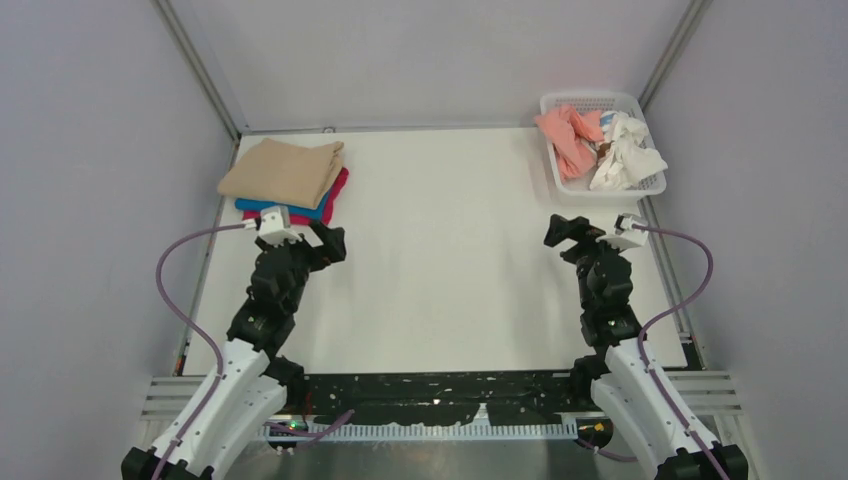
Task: Fold and stack the t-shirts
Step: Grab crumpled tshirt from bin with the right arm
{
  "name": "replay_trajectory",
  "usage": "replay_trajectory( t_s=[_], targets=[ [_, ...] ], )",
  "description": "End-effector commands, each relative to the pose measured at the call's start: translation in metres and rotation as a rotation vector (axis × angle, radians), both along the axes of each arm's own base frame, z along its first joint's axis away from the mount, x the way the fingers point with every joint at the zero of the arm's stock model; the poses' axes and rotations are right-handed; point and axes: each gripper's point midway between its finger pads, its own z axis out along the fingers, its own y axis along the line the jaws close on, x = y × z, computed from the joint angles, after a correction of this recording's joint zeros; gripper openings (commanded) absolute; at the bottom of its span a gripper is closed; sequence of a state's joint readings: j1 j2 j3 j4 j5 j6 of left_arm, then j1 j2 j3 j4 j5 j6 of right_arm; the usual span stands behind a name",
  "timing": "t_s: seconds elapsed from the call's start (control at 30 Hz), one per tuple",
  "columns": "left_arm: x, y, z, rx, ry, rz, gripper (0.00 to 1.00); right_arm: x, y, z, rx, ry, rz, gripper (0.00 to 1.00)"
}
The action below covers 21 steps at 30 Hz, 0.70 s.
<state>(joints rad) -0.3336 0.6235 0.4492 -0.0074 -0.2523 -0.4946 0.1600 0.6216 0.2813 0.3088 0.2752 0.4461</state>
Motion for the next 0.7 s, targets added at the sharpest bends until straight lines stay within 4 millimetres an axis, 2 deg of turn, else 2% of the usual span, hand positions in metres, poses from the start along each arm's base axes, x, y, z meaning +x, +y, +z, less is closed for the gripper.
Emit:
replay_trajectory(
  t_s=[0.0, 0.03, 0.07, 0.1, 0.13, 0.17, 0.2, 0.23, 0.27, 0.3, 0.33, 0.37, 0.4, 0.43, 0.47, 0.5, 0.53, 0.57, 0.6, 0.63, 0.67],
  targets=[
    [0.002, 0.009, 0.009, -0.018, -0.028, 0.055, 1.0, 0.005, -0.001, 0.029, -0.007, -0.039, -0.01, 0.95],
    [0.002, 0.009, 0.008, -0.021, -0.024, 0.06, 1.0, 0.007, -0.005, 0.027, -0.016, -0.014, -0.029, 0.95],
    [0.001, 0.01, 0.003, -0.019, -0.005, 0.063, 1.0, 0.01, -0.006, 0.044, -0.02, -0.034, -0.041, 0.95],
    [0.002, 0.01, 0.002, -0.02, 0.001, 0.063, 1.0, 0.012, -0.012, 0.038, -0.05, 0.016, -0.067, 0.95],
    [0.002, 0.009, 0.0, -0.019, 0.002, 0.064, 1.0, 0.016, -0.017, 0.062, -0.059, -0.008, -0.1, 0.95],
    [0.004, 0.009, -0.001, -0.021, -0.001, 0.065, 1.0, 0.022, -0.02, 0.048, -0.117, 0.086, -0.111, 0.95],
    [0.006, 0.009, 0.0, -0.024, -0.008, 0.067, 1.0, 0.029, -0.024, 0.076, -0.133, 0.064, -0.135, 0.95],
    [0.007, 0.009, -0.002, -0.023, -0.007, 0.069, 0.99, 0.04, -0.026, 0.062, -0.187, 0.15, -0.141, 0.95],
    [0.009, 0.009, -0.003, -0.021, -0.004, 0.072, 1.0, 0.049, -0.03, 0.084, -0.195, 0.139, -0.174, 0.95],
    [0.01, 0.009, -0.003, -0.018, 0.0, 0.077, 1.0, 0.062, -0.033, 0.071, -0.227, 0.205, -0.184, 0.95],
    [0.012, 0.01, -0.005, -0.01, 0.009, 0.084, 1.0, 0.075, -0.034, 0.094, -0.225, 0.176, -0.19, 0.95],
    [0.013, 0.011, -0.006, -0.002, 0.018, 0.09, 1.0, 0.093, -0.039, 0.079, -0.241, 0.236, -0.198, 0.95],
    [0.014, 0.012, -0.009, 0.009, 0.031, 0.096, 1.0, 0.109, -0.036, 0.1, -0.22, 0.204, -0.183, 0.95],
    [0.014, 0.013, -0.011, 0.017, 0.04, 0.102, 1.0, 0.133, -0.041, 0.1, -0.21, 0.241, -0.183, 0.95],
    [0.015, 0.014, -0.012, 0.024, 0.047, 0.108, 1.0, 0.146, -0.036, 0.098, -0.177, 0.256, -0.141, 0.95],
    [0.015, 0.015, -0.014, 0.031, 0.056, 0.112, 1.0, 0.169, -0.041, 0.09, -0.158, 0.307, -0.137, 0.95],
    [0.016, 0.016, -0.015, 0.036, 0.059, 0.117, 1.0, 0.189, -0.036, 0.063, -0.128, 0.37, -0.099, 0.95],
    [0.017, 0.016, -0.016, 0.039, 0.059, 0.119, 1.0, 0.202, -0.039, 0.083, -0.106, 0.348, -0.102, 0.95],
    [0.018, 0.016, -0.016, 0.042, 0.058, 0.12, 1.0, 0.217, -0.038, 0.052, -0.087, 0.423, -0.101, 0.95],
    [0.019, 0.016, -0.017, 0.043, 0.06, 0.121, 1.0, 0.232, -0.045, 0.073, -0.073, 0.378, -0.12, 0.95],
    [0.02, 0.016, -0.017, 0.045, 0.061, 0.122, 1.0, 0.248, -0.05, 0.051, -0.056, 0.415, -0.135, 0.95]
  ],
)
